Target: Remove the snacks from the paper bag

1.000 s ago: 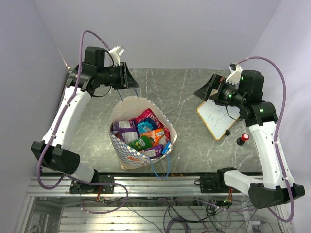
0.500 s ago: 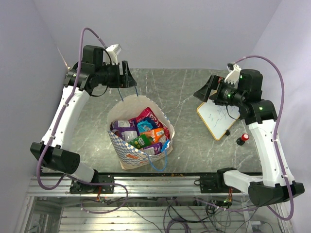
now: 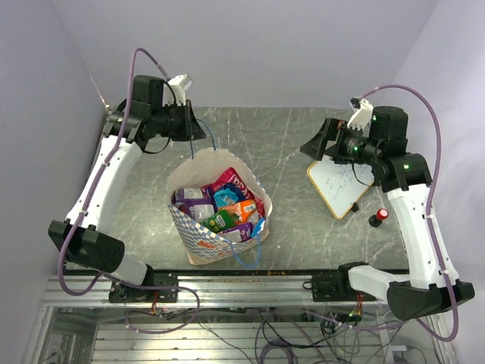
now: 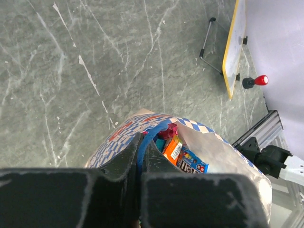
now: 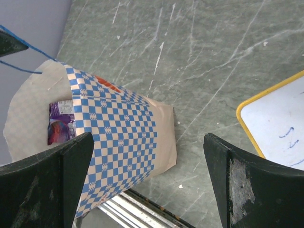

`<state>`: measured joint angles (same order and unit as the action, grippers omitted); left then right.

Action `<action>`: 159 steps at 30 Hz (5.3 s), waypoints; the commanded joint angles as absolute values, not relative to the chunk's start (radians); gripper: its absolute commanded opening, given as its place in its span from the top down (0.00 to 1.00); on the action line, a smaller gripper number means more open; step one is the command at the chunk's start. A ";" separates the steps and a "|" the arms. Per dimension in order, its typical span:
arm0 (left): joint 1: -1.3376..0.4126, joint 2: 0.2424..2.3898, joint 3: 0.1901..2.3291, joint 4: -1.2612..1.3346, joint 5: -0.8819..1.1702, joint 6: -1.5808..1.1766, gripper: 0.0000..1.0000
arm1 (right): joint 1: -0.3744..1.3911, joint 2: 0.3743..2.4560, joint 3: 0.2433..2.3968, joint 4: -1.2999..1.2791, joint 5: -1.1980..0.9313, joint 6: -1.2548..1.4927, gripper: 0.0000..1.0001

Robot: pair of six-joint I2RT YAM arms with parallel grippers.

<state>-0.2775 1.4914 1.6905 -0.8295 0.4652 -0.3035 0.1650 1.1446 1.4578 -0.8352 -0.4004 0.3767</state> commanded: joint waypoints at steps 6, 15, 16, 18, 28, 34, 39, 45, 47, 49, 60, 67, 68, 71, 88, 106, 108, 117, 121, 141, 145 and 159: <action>-0.271 1.496 1.916 -0.926 0.278 -0.304 0.93 | 0.271 1.188 1.491 -0.818 -0.462 0.313 0.00; -0.175 1.512 2.025 -0.975 0.161 -0.311 0.93 | 0.379 1.265 1.522 -0.826 -0.476 0.316 0.00; -0.161 1.506 2.029 -0.969 0.159 -0.313 0.93 | 0.396 1.272 1.523 -0.823 -0.475 0.320 0.00; -0.127 1.503 2.040 -0.949 0.174 -0.317 0.93 | 0.426 1.289 1.522 -0.819 -0.472 0.328 0.00; -0.041 1.572 2.205 -0.890 0.269 -0.314 0.93 | 0.601 1.376 1.503 -0.798 -0.431 0.366 0.00; -0.032 1.601 2.279 -0.851 0.303 -0.287 0.93 | 0.669 1.420 1.469 -0.792 -0.433 0.384 0.00; -0.032 1.537 2.144 -0.760 0.385 -0.311 0.93 | 0.713 1.450 1.460 -0.798 -0.428 0.377 0.00; -0.033 1.380 1.859 -0.668 0.490 -0.382 0.93 | 0.735 1.471 1.469 -0.797 -0.406 0.368 0.00; -0.033 1.331 1.794 -0.648 0.516 -0.406 0.93 | 0.749 1.482 1.484 -0.805 -0.384 0.359 0.01; -0.035 1.290 1.742 -0.640 0.536 -0.429 0.93 | 0.771 1.493 1.505 -0.809 -0.352 0.347 0.01; -0.035 1.219 1.685 -0.759 0.520 -0.443 0.93 | 1.016 1.457 1.543 -0.598 -0.080 0.111 0.11; -0.034 1.247 1.720 -0.832 0.491 -0.456 0.93 | 1.177 1.496 1.543 -0.427 -0.045 -0.333 0.15; -0.035 1.252 1.727 -0.842 0.488 -0.463 0.93 | 1.183 1.511 1.549 -0.418 -0.053 -0.391 0.14; -0.035 1.261 1.739 -0.861 0.485 -0.486 0.93 | 1.185 1.538 1.528 -0.369 -0.067 -0.608 0.13; -0.034 1.249 1.740 -0.907 0.523 -0.526 0.93 | 1.052 1.860 1.651 -0.153 0.019 -1.055 0.28; -0.083 1.286 1.809 -0.991 0.453 -0.486 0.93 | 1.010 2.081 1.827 -0.138 0.119 -1.215 0.37; -0.083 1.292 1.817 -0.997 0.454 -0.488 0.93 | 1.009 2.098 1.855 -0.141 0.109 -1.201 0.46; -0.083 1.296 1.813 -0.983 0.445 -0.513 0.93 | 1.027 2.061 1.813 -0.145 0.185 -1.197 1.00; -0.076 1.300 1.810 -0.968 0.442 -0.535 0.93 | 1.052 2.027 1.798 -0.151 0.189 -1.154 1.00; -0.055 1.331 1.834 -0.912 0.389 -0.583 0.93 | 1.133 1.785 1.792 -0.304 0.247 -0.881 1.00; -0.052 1.345 1.859 -0.920 0.378 -0.585 0.93 | 1.148 1.754 1.839 -0.383 0.237 -0.821 1.00; -0.041 1.348 1.872 -0.927 0.360 -0.578 0.93 | 1.267 1.687 2.038 -0.550 0.337 -0.699 1.00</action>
